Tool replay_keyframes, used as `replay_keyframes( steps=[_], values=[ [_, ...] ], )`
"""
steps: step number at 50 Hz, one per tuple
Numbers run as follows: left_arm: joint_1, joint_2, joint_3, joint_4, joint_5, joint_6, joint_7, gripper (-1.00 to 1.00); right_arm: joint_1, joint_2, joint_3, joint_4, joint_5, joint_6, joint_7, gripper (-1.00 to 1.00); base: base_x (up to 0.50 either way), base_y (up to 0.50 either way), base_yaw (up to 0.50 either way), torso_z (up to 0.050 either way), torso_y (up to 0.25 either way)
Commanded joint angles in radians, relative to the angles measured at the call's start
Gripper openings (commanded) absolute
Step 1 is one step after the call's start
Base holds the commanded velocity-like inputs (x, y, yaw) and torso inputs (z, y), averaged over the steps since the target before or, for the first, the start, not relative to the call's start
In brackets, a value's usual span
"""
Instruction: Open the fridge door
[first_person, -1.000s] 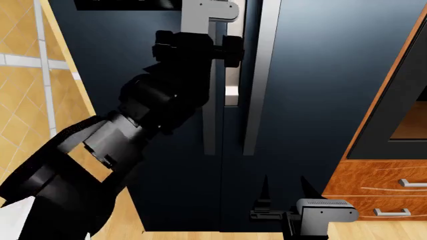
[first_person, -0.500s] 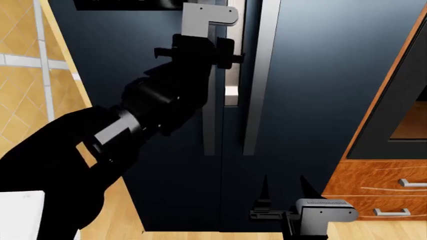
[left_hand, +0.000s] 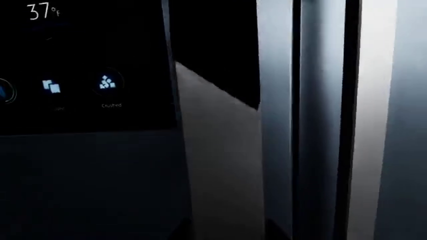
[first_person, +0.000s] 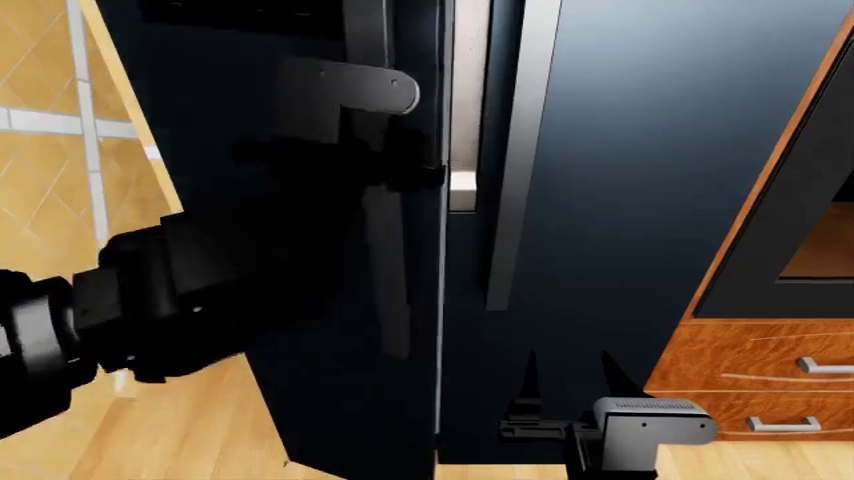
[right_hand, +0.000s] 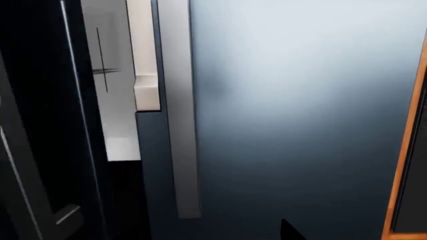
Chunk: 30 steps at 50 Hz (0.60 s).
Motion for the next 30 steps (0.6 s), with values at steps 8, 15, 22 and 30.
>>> replay_keyframes(
  steps=[8,15,22,30],
  values=[
    [-0.051,-0.543,-0.080,0.498,0.305,0.132,-0.175,-1.00,-0.002,0.007,-0.009,-0.004,-0.003,0.001,0.017,1.00,0.00,0.00,0.01,0.002,0.005],
    [-0.095,-0.743,-0.097,0.626,0.316,0.093,-0.192,-1.00,-0.003,0.009,-0.013,-0.006,-0.004,0.001,0.021,1.00,0.00,0.00,0.00,0.001,0.005],
    [-0.107,-0.872,-0.111,0.679,0.309,0.092,-0.205,-1.00,-0.006,0.009,-0.018,-0.010,-0.008,0.001,0.029,1.00,0.00,0.00,0.00,0.001,0.001],
    [-0.119,-1.023,-0.127,0.707,0.298,0.080,-0.208,-1.00,-0.006,0.009,-0.023,-0.012,-0.008,0.001,0.035,1.00,0.00,0.00,0.00,0.001,0.001]
  ],
)
